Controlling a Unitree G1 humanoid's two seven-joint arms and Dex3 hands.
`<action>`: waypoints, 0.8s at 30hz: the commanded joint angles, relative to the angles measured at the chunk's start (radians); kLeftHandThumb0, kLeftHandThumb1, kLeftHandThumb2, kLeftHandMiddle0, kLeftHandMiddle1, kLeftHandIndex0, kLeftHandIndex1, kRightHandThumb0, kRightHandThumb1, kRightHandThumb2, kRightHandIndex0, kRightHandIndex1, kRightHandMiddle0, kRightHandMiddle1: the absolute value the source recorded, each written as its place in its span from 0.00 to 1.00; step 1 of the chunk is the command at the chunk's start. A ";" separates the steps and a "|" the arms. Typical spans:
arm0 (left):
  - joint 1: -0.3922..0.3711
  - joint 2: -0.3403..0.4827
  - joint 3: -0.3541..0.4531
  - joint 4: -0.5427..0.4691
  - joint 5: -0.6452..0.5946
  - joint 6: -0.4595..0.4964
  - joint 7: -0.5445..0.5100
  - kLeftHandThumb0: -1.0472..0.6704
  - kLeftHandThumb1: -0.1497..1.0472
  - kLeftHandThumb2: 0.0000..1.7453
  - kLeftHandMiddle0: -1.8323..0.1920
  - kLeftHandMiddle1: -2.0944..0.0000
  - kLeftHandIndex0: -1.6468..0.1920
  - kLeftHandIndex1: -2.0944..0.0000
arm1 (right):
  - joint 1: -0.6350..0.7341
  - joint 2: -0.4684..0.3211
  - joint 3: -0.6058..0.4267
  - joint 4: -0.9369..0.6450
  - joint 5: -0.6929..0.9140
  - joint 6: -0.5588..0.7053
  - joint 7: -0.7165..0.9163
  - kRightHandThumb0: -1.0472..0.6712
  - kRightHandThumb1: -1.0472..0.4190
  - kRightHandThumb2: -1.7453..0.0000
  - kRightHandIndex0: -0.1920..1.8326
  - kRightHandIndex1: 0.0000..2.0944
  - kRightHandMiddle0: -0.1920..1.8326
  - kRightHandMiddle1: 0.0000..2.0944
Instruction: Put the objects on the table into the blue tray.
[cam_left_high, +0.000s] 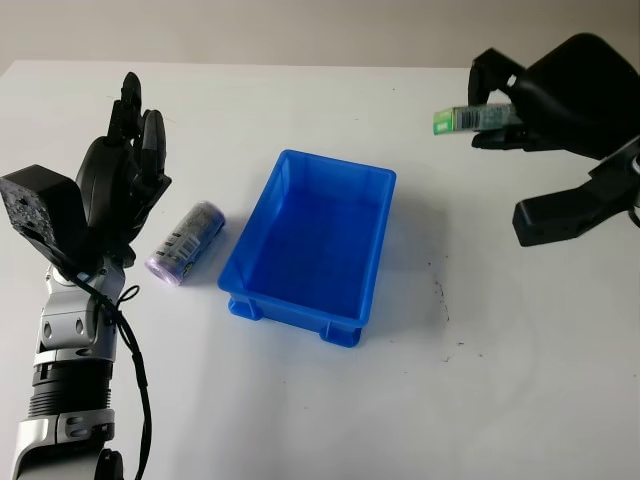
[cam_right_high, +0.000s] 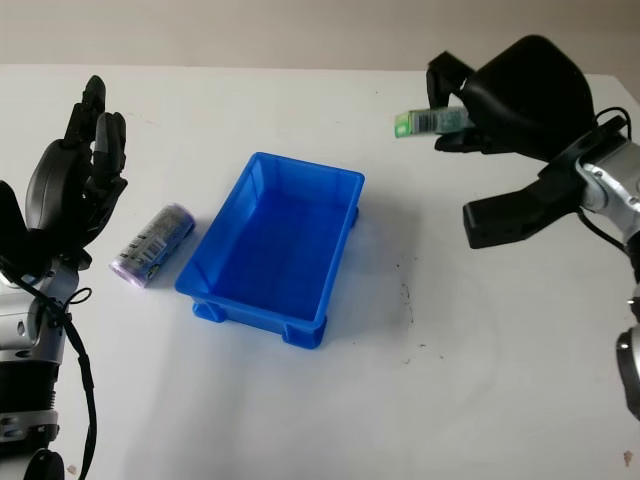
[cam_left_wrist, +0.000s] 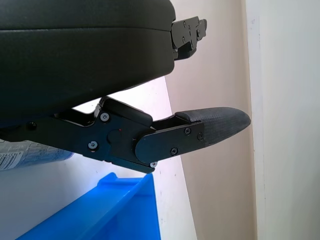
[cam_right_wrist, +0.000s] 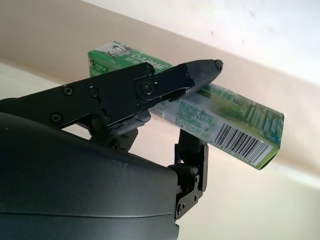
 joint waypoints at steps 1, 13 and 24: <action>-0.015 0.009 0.000 -0.001 0.007 -0.012 0.000 0.14 1.00 0.36 1.00 0.99 1.00 0.99 | -0.031 0.023 -0.013 -0.002 0.033 0.003 -0.005 0.32 0.04 0.97 0.68 1.00 0.60 1.00; -0.013 -0.003 -0.011 -0.010 0.007 -0.012 0.021 0.14 1.00 0.36 1.00 0.98 1.00 0.99 | -0.068 0.183 0.056 -0.149 0.024 -0.116 -0.075 0.32 0.00 0.92 0.69 1.00 0.59 1.00; 0.009 -0.015 -0.016 -0.048 0.008 0.000 0.051 0.14 1.00 0.36 1.00 0.98 1.00 0.99 | -0.099 0.283 0.134 -0.116 -0.022 -0.193 -0.126 0.30 0.00 0.85 0.66 1.00 0.57 1.00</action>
